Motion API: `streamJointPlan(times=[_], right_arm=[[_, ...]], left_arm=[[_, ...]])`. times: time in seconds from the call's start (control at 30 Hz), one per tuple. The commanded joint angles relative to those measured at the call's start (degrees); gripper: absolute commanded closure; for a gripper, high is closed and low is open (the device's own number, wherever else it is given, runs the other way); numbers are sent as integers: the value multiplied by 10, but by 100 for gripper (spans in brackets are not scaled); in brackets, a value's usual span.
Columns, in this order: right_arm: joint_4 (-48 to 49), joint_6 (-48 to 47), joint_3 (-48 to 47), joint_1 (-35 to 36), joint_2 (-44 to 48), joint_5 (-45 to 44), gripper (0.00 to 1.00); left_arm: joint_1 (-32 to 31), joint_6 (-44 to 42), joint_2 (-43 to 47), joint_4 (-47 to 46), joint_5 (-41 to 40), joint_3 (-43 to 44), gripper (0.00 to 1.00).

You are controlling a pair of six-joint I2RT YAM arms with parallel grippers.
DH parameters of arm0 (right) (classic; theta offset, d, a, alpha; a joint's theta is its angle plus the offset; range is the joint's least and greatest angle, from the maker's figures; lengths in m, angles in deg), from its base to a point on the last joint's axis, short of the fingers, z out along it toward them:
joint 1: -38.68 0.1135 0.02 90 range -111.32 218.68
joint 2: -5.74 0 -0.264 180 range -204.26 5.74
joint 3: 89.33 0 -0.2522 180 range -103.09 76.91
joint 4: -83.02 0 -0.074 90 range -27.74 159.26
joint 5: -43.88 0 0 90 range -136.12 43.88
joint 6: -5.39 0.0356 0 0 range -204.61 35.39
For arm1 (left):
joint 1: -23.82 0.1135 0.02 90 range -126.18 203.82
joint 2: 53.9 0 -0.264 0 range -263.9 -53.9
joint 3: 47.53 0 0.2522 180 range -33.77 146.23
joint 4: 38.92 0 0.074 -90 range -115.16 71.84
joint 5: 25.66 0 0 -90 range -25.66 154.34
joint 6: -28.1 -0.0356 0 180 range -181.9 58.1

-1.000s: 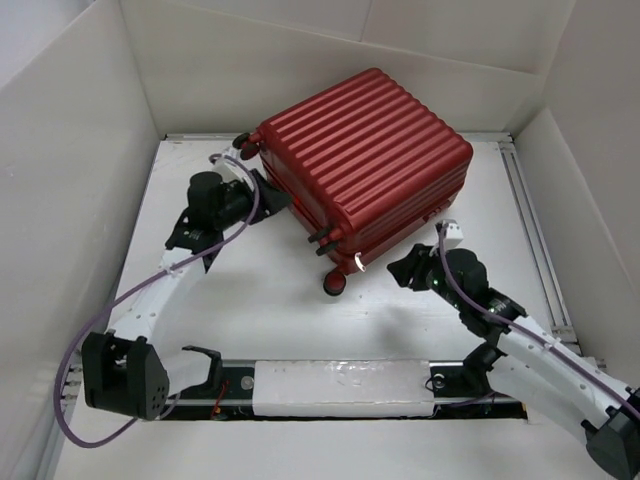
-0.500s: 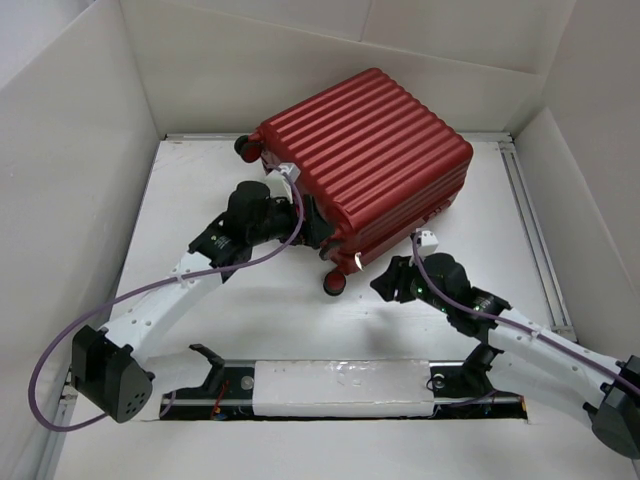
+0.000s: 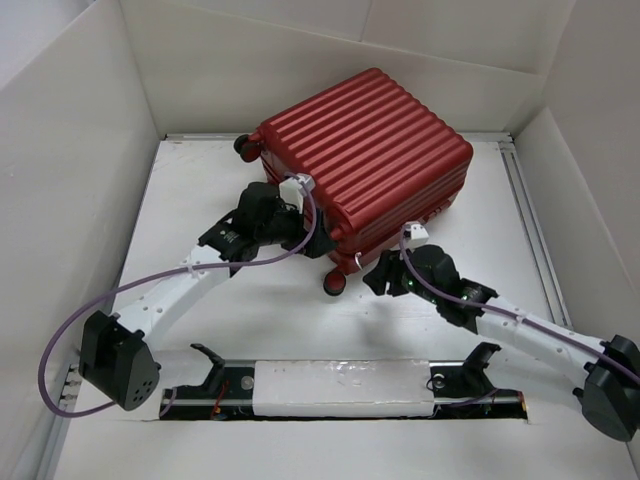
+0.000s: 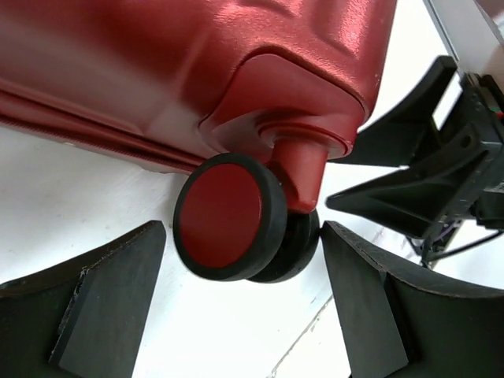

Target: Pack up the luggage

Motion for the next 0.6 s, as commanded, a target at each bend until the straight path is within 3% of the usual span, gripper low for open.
streamJointPlan(times=[0.0, 0.07, 0.2, 0.33, 0.47, 0.57], right_arm=[[41, -19, -36, 5, -11, -2, 39], [41, -25, -49, 5, -18, -9, 39], [46, -44, -71, 5, -51, -24, 39], [55, -68, -95, 5, -89, -18, 39], [89, -80, -101, 5, -108, -6, 39], [115, -80, -93, 5, -113, -6, 39]], left_arm=[[1, -23, -15, -11, 40, 24, 23], [-10, -23, -29, -11, 41, 29, 26], [-87, -39, -52, 19, -35, 63, 31], [-92, -39, -52, 13, -42, 70, 38], [-92, -39, -57, 13, -42, 81, 55], [-92, -39, -57, 13, -47, 81, 75]])
